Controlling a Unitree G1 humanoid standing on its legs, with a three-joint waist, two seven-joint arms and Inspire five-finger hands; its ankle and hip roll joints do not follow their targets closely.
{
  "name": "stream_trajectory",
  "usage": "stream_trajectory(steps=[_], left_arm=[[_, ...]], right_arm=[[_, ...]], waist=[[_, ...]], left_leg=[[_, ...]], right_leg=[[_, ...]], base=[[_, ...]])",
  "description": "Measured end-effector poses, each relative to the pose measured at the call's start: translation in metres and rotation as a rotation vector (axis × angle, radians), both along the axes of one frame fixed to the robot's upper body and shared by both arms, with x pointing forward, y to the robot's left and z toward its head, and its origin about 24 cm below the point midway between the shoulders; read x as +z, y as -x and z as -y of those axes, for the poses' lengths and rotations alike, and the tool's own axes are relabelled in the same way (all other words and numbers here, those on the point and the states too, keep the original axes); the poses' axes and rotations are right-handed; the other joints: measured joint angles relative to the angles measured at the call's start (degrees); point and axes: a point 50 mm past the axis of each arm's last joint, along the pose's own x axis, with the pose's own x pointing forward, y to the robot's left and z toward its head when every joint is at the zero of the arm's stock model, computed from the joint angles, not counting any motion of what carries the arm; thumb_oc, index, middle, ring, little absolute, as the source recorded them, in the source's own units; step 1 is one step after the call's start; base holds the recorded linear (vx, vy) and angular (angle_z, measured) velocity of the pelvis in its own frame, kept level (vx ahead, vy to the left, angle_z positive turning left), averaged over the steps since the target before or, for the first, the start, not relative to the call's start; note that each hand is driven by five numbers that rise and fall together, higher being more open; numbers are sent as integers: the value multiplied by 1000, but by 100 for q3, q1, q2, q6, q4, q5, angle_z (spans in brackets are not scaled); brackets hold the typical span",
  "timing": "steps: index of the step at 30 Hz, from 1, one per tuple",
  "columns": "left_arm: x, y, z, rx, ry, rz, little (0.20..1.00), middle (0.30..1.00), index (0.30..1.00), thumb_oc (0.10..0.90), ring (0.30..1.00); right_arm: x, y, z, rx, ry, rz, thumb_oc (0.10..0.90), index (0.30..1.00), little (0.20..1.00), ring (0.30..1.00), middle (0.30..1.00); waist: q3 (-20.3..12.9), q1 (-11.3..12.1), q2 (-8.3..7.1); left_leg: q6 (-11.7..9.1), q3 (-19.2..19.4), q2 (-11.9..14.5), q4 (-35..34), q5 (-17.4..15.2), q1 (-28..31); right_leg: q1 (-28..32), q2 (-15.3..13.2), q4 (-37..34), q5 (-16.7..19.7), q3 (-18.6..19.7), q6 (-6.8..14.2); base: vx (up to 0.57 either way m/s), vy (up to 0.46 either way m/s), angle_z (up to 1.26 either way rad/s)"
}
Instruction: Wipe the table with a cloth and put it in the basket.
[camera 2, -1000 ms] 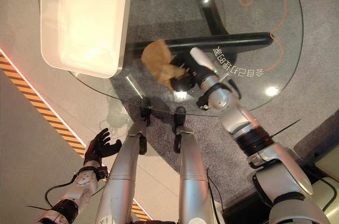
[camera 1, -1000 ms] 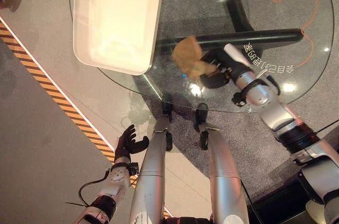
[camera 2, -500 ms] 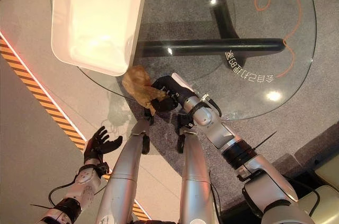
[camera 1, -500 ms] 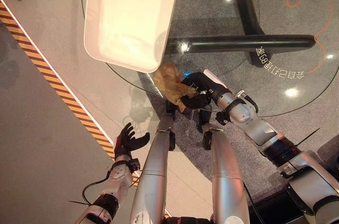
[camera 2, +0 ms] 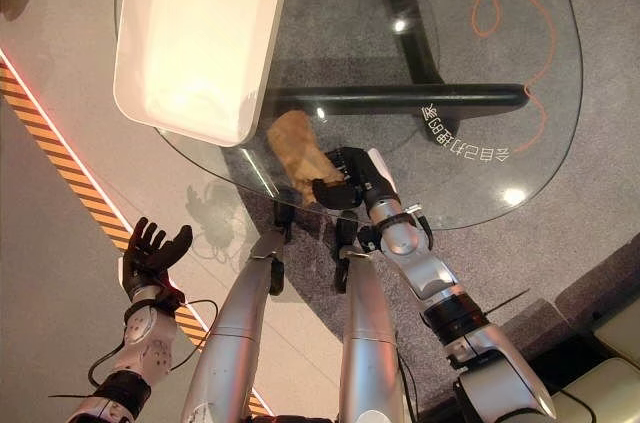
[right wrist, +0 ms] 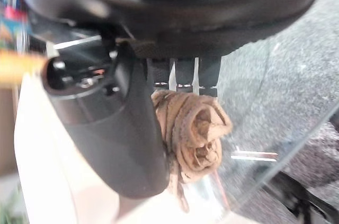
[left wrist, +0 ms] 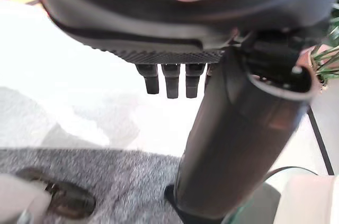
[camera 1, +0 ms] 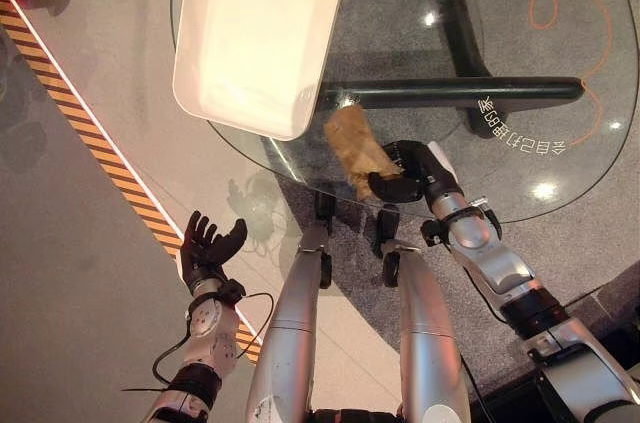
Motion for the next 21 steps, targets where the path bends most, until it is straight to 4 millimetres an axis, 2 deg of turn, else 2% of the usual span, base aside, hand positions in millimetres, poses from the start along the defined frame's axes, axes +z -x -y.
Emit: stream_trajectory(steps=[5,8,13,17,21], left_arm=[[-1,9,5,-48,24,27,900,900,900,800,900],[7,8,9,-34,67,80,900,900,900,800,900],[38,6,9,69,108,208,900,900,900,800,900],[68,11,-5,191,98,337,900,900,900,800,900],[91,17,-7,175,67,436,900,900,900,800,900]], right_arm=[[7,15,-4,40,-138,66,100,300,200,300,300],[10,23,-9,84,-239,106,100,300,200,300,300],[18,35,-12,157,-357,168,100,300,200,300,300],[25,42,-15,224,-439,211,100,300,200,300,300],[37,52,-19,319,-525,284,100,300,200,300,300]], waist=[[18,-84,-34],[19,-110,-38],[19,-112,-44],[20,-88,-49],[20,-16,-49]], left_leg=[[21,6,8,4,-11,143],[38,11,15,1,-26,247],[39,15,21,-14,-27,327],[38,13,22,-64,-28,471],[39,15,15,-86,-28,537]], right_leg=[[139,7,-26,13,0,22],[249,18,-53,4,7,24],[331,32,-51,-3,19,22],[460,30,-58,-23,22,-3],[517,26,-62,-31,17,-3]], base=[[0,0,0],[15,-36,-1],[12,-42,-1],[15,-50,0],[3,-9,0]])
